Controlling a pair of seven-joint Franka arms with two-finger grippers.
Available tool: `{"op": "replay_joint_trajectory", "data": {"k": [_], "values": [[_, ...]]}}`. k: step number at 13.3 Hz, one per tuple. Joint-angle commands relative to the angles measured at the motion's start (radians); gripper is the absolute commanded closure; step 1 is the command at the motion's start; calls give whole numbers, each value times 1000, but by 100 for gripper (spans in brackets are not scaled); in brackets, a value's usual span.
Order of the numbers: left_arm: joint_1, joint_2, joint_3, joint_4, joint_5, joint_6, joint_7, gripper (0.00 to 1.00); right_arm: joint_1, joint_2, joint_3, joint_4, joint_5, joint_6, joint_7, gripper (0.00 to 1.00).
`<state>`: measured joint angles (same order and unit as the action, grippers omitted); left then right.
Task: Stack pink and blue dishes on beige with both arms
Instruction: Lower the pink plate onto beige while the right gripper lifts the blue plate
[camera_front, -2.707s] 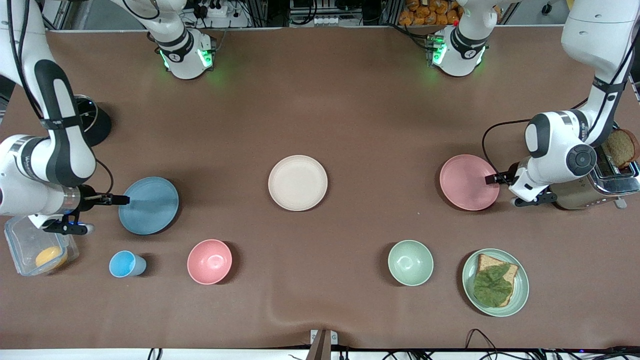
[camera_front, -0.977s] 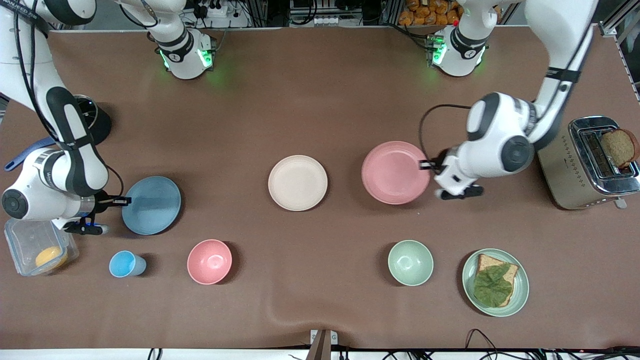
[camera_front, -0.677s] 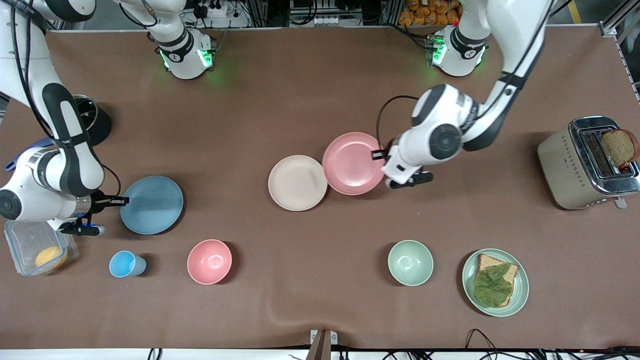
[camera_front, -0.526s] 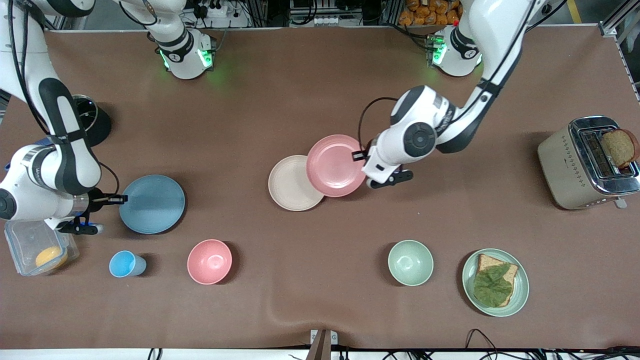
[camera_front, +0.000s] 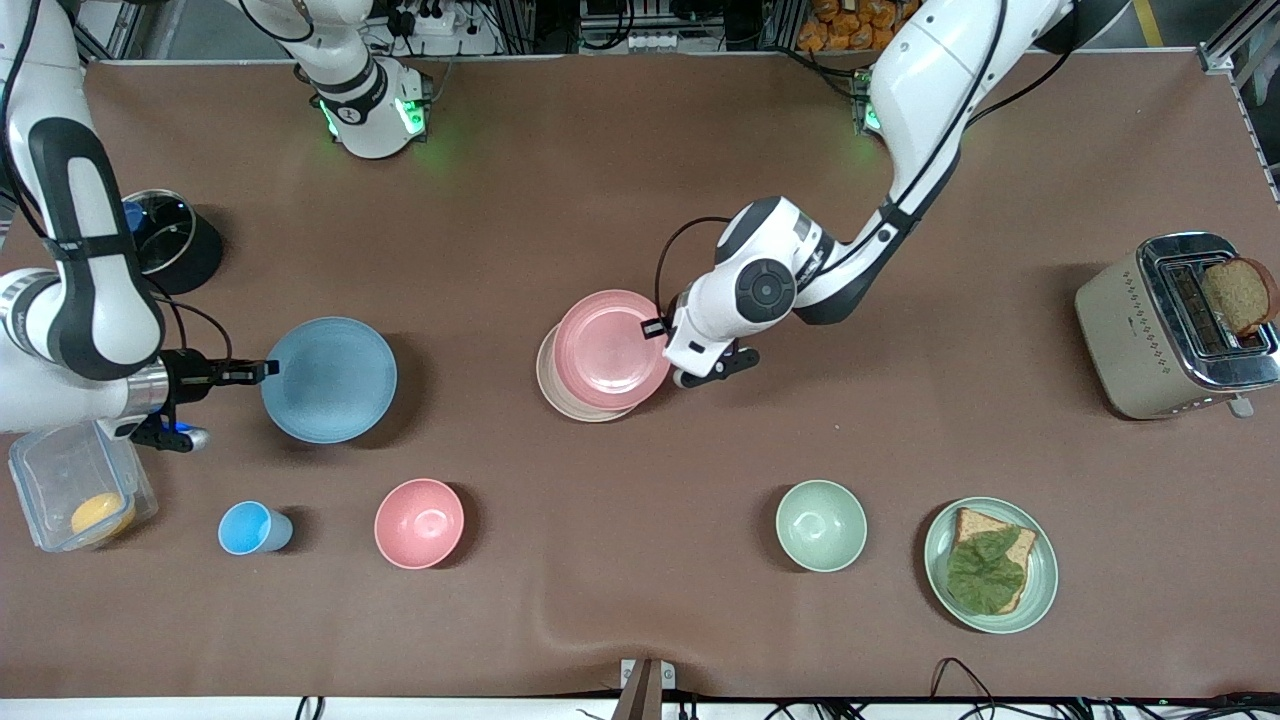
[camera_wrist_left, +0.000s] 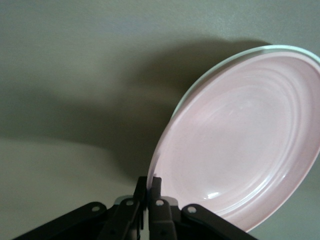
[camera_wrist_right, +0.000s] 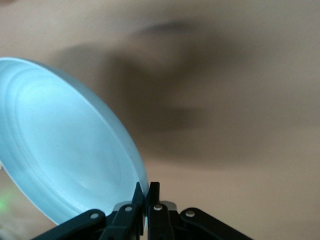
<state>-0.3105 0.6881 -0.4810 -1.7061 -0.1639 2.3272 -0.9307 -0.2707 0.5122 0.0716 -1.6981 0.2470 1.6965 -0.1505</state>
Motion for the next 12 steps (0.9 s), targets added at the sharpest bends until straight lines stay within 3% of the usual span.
{"op": "replay_joint_trajectory", "data": {"k": [1, 7, 9, 10, 11, 12], "values": [[-15, 33, 9, 42, -5, 24, -17, 100, 16, -32, 8, -18, 96, -72, 5, 100], [-56, 63, 25, 51, -5, 75, -39, 100, 154, -123, 7, -92, 129, -67, 46, 100], [-61, 70, 27, 52, -5, 87, -39, 99, 175, -147, 7, -144, 182, -26, 46, 100], [-61, 70, 27, 55, -5, 87, -31, 66, 198, -167, 7, -178, 186, 13, 49, 100], [-62, 73, 36, 77, -3, 87, -33, 17, 220, -187, 7, -210, 187, 47, 80, 100], [-68, 76, 44, 85, 0, 87, -30, 0, 244, -198, 7, -219, 189, 60, 115, 100]]}}
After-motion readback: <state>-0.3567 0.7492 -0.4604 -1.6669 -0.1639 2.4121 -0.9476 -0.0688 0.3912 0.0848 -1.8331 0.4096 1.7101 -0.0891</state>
